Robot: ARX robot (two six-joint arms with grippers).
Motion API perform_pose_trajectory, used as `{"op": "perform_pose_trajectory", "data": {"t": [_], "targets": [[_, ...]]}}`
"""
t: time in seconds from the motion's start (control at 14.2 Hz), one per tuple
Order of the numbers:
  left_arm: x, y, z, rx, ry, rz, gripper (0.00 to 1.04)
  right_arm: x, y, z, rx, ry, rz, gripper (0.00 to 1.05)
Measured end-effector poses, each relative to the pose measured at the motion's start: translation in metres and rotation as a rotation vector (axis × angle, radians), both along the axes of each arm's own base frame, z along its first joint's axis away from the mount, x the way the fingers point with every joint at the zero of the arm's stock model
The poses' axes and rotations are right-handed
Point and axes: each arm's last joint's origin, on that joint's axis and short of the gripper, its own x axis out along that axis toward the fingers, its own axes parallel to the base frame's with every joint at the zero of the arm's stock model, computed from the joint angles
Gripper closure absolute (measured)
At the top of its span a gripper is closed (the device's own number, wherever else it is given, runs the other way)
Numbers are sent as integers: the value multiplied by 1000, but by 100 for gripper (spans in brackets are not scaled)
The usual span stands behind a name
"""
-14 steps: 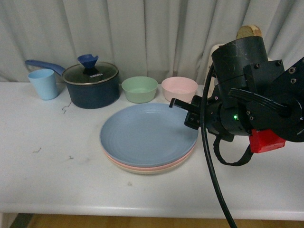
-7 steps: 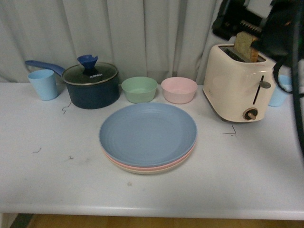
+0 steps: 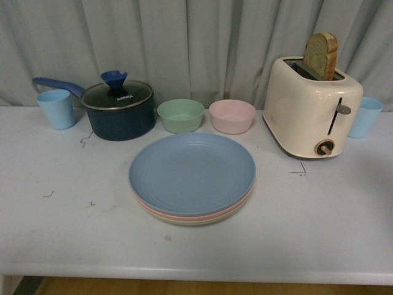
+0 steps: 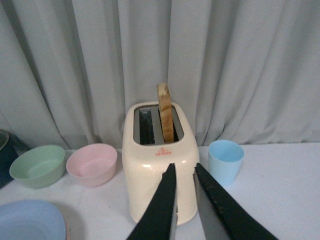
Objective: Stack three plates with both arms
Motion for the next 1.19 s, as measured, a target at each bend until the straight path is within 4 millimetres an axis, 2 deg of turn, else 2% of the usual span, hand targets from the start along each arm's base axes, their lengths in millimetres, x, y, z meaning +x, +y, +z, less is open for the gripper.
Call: {"op": "perform_pose_trajectory", "data": {"t": [0.07,0.21,0.28,0.35,0.77,0.84,0.98,1.19], "targets": [[0,0,0,0,0,0,7,-19,0,-8,-2,8,-1,102],[0,0,0,0,0,0,7,-51,-2,-16,-6,6,-7,103],[0,0,0,0,0,0,7,-76,-2,-25,-6,13,-6,103],[0,0,0,0,0,0,7,-94,-2,-29,-6,15,-6,103],[0,0,0,0,0,0,7,-126,-2,-36,-6,14,-6,103],[0,0,0,0,0,0,7,-131,-2,-39,-6,-26,-7,103],[0,0,0,0,-1,0,7,-139,-2,-51,-6,43,-6,103],[0,0,0,0,0,0,7,-150,-2,-45,-6,8,-7,103]]}}
